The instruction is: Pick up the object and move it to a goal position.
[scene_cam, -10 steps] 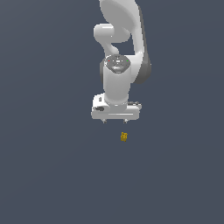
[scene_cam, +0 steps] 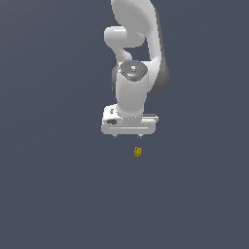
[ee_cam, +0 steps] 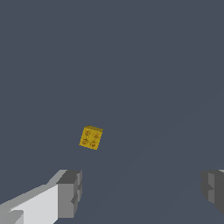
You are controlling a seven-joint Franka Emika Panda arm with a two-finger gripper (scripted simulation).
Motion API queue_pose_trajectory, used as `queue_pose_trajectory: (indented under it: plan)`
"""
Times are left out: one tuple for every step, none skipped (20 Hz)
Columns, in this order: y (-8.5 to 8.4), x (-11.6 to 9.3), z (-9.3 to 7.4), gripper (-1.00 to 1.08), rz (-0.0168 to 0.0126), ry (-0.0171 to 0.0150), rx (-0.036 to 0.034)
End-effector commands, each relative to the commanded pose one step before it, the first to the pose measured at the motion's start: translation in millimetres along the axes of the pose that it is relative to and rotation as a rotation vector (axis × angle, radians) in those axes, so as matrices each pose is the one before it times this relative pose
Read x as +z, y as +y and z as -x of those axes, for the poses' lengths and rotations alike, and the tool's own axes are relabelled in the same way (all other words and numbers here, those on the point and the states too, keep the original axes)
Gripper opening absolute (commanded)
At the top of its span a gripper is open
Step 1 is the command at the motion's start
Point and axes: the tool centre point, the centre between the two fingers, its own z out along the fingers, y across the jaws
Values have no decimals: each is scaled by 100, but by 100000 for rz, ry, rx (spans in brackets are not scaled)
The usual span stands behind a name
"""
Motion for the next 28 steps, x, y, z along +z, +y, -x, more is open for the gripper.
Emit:
queue_pose_trajectory:
  plan:
    - [30,-106,-236,100,607,386,-661]
    - [19,2,-7,100,0,0,0]
    - [-25,6,34,100,-61,-40,65]
    - [-12,26,28,100,-82,-52,120]
    - [-24,49,-5,100,-28,-13,151]
    - [-57,83,-15,100,-25,-7,238]
    - [-79,123,-17,100,-46,-16,362]
    - [-104,163,-17,100,-71,-29,487]
    - [-129,202,-17,100,-93,-41,609]
    - [-153,242,-16,100,-114,-53,733]
    - [-177,281,-15,100,-131,-64,850]
    - [-200,317,-13,100,-144,-74,958]
    - [-221,355,-12,100,-154,-82,1071]
    - [-245,394,-8,100,-163,-91,1187]
    - [-265,433,-3,100,-172,-102,1306]
    - [-289,474,6,100,-182,-115,1426]
    - [-309,515,17,100,-189,-129,1552]
    - [-330,556,29,100,-193,-141,1673]
    - [-348,598,43,100,-195,-154,1798]
    - [-340,594,56,100,-181,-156,1785]
    - [-311,554,63,100,-157,-147,1665]
    - [-283,514,68,100,-136,-137,1546]
    - [-256,474,71,100,-117,-127,1423]
    - [-230,433,72,100,-100,-116,1301]
    - [-206,393,70,100,-85,-106,1178]
    - [-180,352,67,100,-72,-95,1056]
    - [-157,311,62,100,-60,-83,934]
    - [-136,269,57,100,-49,-72,807]
